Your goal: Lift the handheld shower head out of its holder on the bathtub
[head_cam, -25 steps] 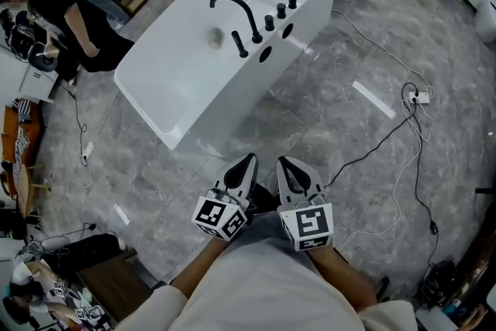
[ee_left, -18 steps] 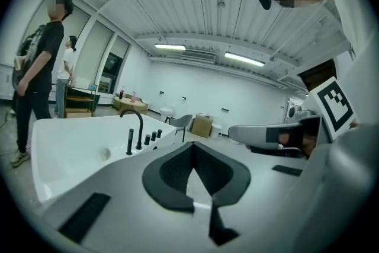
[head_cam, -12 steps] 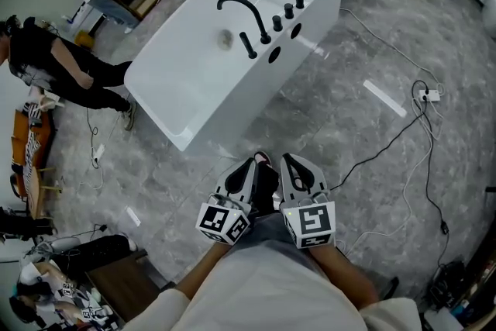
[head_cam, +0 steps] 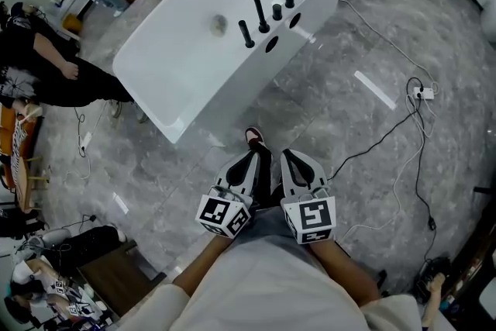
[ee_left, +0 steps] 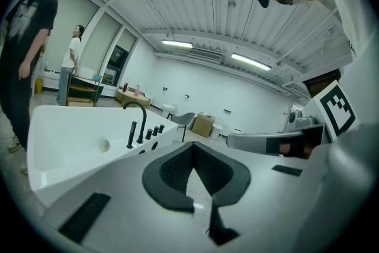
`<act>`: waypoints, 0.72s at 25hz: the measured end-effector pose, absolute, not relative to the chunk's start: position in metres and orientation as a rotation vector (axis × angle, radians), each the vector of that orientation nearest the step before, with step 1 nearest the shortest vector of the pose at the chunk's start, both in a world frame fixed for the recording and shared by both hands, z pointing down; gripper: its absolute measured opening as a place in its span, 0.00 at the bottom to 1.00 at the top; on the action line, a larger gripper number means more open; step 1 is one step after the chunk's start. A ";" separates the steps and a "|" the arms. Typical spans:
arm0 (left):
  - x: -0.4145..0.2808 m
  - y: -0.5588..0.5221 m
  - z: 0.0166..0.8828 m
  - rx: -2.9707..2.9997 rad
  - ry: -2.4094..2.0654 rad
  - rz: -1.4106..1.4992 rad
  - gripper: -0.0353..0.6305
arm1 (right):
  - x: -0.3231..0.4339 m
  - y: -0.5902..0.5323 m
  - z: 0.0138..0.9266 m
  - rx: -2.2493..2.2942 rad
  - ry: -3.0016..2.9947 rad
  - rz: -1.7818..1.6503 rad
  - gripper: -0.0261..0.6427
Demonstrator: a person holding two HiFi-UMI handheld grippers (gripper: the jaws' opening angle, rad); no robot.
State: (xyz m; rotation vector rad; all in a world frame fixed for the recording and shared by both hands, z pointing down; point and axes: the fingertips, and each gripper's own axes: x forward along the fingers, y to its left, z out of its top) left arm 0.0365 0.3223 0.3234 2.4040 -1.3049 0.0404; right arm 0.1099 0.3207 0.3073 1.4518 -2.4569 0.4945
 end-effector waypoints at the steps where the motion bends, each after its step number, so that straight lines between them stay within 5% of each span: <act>1: 0.037 0.319 0.324 2.399 -1.301 0.038 0.06 | 0.110 0.318 0.309 1.447 -2.450 0.498 0.07; 18: 0.024 0.203 0.329 2.347 -1.281 0.008 0.06 | 0.094 0.213 0.320 1.377 -2.417 0.481 0.07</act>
